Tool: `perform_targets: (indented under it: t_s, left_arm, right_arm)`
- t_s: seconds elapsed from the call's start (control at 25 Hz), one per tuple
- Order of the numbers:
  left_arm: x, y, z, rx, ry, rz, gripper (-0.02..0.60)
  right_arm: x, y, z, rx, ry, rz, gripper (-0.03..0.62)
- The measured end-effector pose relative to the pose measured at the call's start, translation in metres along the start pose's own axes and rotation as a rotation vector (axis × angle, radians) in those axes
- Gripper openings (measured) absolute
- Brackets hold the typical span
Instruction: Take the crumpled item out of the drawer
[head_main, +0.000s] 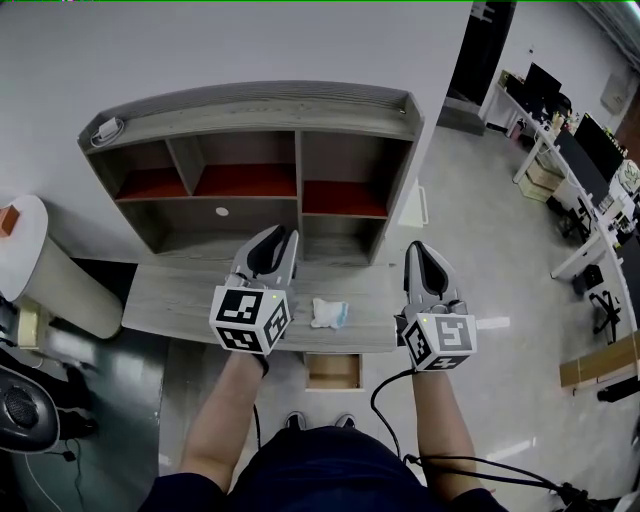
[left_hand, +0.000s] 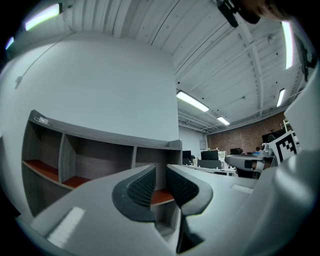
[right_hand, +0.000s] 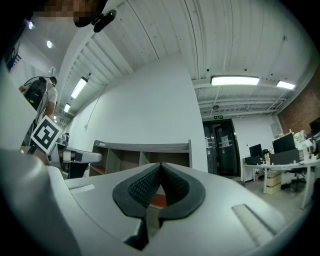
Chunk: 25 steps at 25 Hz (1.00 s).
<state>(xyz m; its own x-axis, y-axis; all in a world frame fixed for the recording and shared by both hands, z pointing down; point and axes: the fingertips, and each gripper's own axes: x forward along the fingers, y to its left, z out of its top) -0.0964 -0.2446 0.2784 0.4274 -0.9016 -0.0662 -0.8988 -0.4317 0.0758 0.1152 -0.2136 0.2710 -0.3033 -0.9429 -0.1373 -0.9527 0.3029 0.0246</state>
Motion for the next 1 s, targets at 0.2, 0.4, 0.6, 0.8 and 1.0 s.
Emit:
perform_targets:
  t_s: [0.2, 0.4, 0.6, 0.8, 1.0]
  left_arm:
    - [0.0020, -0.0006, -0.0059, -0.003, 0.018, 0.001, 0.066]
    - [0.0032, -0.0016, -0.0072, -0.002, 0.021, 0.001, 0.066]
    - [0.0049, -0.0018, -0.0059, 0.000, 0.024, 0.002, 0.066]
    - [0.0065, -0.0036, -0.0085, 0.002, 0.033, 0.004, 0.066]
    - [0.0072, -0.0032, -0.0108, -0.001, 0.039, 0.010, 0.066]
  right_arm:
    - [-0.0001, -0.0005, -0.0043, 0.009, 0.005, 0.009, 0.006]
    - [0.0005, -0.0008, -0.0053, 0.006, 0.009, 0.017, 0.006]
    - [0.0030, -0.0008, -0.0048, 0.004, 0.014, 0.025, 0.006]
    - [0.0041, -0.0025, -0.0077, 0.011, 0.022, 0.030, 0.006]
    - [0.0054, -0.0039, -0.0086, 0.015, 0.023, 0.034, 0.006]
